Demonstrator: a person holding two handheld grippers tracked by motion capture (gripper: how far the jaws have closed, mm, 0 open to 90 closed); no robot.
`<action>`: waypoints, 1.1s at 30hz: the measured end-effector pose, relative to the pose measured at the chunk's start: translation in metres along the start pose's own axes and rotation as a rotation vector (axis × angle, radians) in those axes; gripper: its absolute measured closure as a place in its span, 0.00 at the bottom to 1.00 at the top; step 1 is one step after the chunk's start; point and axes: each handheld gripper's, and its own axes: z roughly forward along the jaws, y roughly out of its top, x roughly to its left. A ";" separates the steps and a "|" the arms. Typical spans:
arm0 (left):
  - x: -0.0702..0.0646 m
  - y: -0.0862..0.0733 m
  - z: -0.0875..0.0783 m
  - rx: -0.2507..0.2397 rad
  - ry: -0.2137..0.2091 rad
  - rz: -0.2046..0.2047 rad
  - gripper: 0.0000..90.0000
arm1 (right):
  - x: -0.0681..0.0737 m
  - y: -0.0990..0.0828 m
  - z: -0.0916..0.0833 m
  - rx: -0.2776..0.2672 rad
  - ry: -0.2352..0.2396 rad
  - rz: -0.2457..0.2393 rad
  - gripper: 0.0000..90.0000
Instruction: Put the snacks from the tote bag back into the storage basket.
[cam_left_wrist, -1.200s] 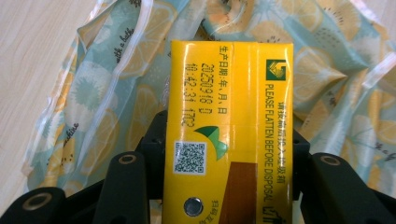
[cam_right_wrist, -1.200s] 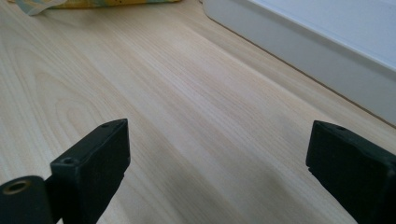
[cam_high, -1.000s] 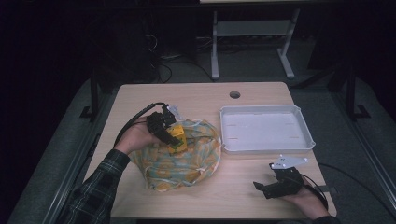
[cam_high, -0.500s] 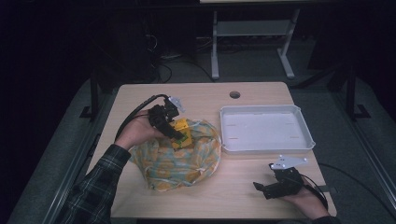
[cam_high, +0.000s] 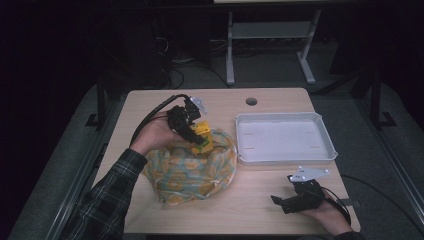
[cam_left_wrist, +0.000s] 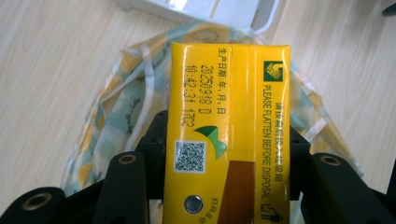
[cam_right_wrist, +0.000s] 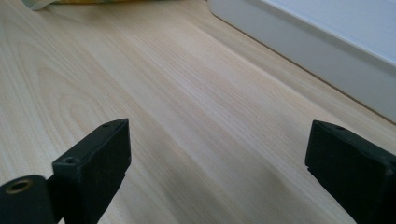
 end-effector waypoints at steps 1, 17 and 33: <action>0.000 0.002 0.000 0.001 0.000 0.005 0.56 | 0.000 0.000 0.000 0.000 0.000 0.000 0.07; -0.010 0.038 0.012 -0.009 -0.020 0.043 0.56 | 0.001 0.000 0.000 0.000 0.005 -0.001 0.07; -0.020 0.075 0.034 -0.016 -0.035 0.079 0.56 | 0.003 0.001 0.000 -0.003 0.012 -0.007 0.07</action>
